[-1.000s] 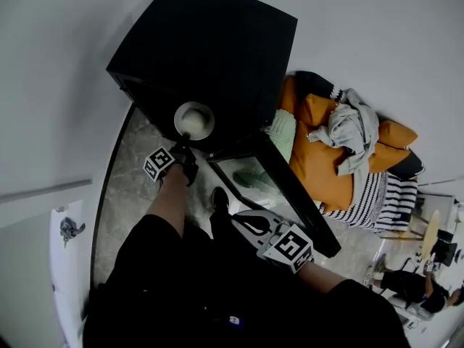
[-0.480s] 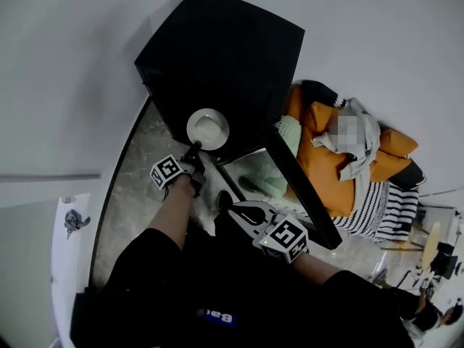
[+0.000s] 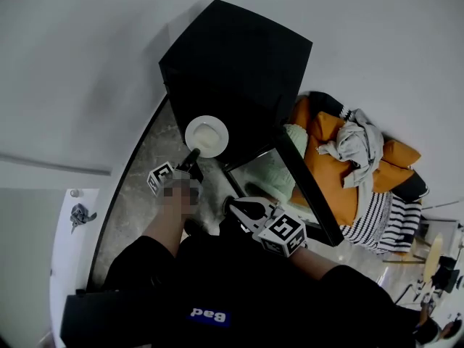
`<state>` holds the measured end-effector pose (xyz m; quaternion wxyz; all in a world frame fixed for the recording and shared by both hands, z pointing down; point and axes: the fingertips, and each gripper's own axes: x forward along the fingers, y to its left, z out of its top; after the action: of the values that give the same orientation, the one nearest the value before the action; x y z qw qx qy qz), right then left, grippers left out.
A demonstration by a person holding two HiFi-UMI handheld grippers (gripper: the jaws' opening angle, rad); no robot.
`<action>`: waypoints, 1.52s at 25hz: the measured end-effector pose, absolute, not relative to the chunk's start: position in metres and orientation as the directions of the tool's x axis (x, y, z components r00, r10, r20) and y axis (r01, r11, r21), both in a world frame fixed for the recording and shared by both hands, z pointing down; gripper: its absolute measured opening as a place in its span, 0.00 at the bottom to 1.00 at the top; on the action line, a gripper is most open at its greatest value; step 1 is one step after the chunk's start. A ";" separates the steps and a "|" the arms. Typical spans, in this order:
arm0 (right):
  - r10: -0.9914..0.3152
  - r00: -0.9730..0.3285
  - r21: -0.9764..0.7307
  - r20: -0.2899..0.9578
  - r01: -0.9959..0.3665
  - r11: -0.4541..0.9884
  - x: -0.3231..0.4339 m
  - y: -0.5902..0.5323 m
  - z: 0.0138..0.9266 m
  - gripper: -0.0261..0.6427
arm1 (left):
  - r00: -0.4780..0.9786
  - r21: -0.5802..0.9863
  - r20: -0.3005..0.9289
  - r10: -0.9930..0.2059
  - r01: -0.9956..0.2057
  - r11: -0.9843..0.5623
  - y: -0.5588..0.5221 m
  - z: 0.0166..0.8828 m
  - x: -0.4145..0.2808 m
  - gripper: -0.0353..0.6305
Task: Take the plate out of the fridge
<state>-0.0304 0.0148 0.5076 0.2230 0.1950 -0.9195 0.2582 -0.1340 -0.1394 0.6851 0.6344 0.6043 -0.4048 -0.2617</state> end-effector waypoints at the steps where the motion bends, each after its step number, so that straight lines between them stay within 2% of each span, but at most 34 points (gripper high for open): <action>1: -0.245 -0.824 -0.387 0.510 -0.474 0.791 -0.031 0.015 0.508 0.06 | 0.534 0.979 0.195 -0.823 -0.160 0.128 -0.138 0.681 -0.138 0.08; 15: -0.284 -0.812 -0.348 0.510 -0.497 0.795 -0.038 0.011 0.505 0.06 | 0.544 0.993 0.105 -0.832 -0.094 0.064 -0.092 0.603 -0.149 0.08; 23: -0.316 -0.812 -0.335 0.491 -0.510 0.792 -0.035 0.006 0.502 0.06 | 0.560 0.993 0.103 -0.822 -0.111 0.049 -0.073 0.567 -0.148 0.08; 38: -0.329 -0.815 -0.322 0.477 -0.510 0.798 -0.041 0.010 0.495 0.06 | 0.595 0.997 -0.024 -0.804 -0.046 -0.063 -0.074 0.474 -0.136 0.08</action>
<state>-0.0408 0.0104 0.4950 0.2028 0.2263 -0.9261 0.2234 -0.1356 -0.0743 0.4739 0.6034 0.6581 -0.3228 -0.3139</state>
